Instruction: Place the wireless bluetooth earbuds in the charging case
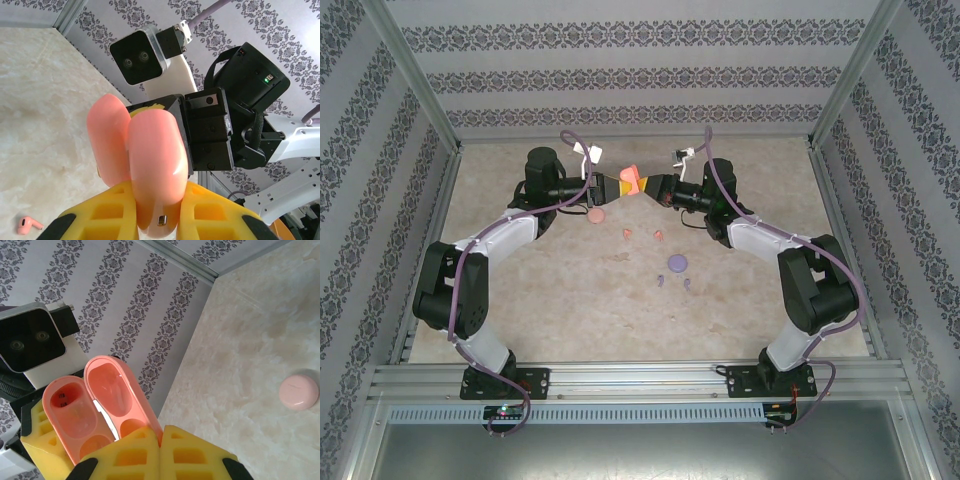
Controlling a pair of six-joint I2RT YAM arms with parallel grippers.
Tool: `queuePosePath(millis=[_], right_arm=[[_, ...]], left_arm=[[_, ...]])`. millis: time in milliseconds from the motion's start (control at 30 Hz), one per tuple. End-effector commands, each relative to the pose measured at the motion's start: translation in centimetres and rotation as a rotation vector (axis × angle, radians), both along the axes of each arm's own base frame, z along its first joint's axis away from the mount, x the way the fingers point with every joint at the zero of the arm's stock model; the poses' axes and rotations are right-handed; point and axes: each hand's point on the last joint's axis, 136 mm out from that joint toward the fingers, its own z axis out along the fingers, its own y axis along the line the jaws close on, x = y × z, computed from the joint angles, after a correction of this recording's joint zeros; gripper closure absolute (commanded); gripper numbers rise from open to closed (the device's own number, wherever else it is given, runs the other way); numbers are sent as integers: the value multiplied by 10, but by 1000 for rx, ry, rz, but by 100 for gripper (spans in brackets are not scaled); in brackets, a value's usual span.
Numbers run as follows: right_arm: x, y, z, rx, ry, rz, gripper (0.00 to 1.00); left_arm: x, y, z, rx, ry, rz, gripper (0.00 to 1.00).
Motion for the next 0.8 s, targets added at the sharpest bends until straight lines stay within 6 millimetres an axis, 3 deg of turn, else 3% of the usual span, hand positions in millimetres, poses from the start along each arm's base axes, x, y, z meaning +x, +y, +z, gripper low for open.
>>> queuePosePath(millis=[0, 100, 333, 533, 767], right_arm=[[6, 3, 13, 21, -21, -14, 100], [13, -3, 5, 4, 5, -44, 100], [28, -27, -10, -32, 43, -102, 100], [34, -42, -18, -124, 33, -115, 100], [31, -52, -22, -365, -38, -91, 100]], left_arm=[[-6, 0, 14, -10, -63, 11, 74], [-2, 3, 12, 9, -65, 53, 59], [2, 13, 16, 53, -95, 99, 40], [3, 25, 23, 117, -127, 116, 33], [8, 32, 24, 233, -150, 72, 29]])
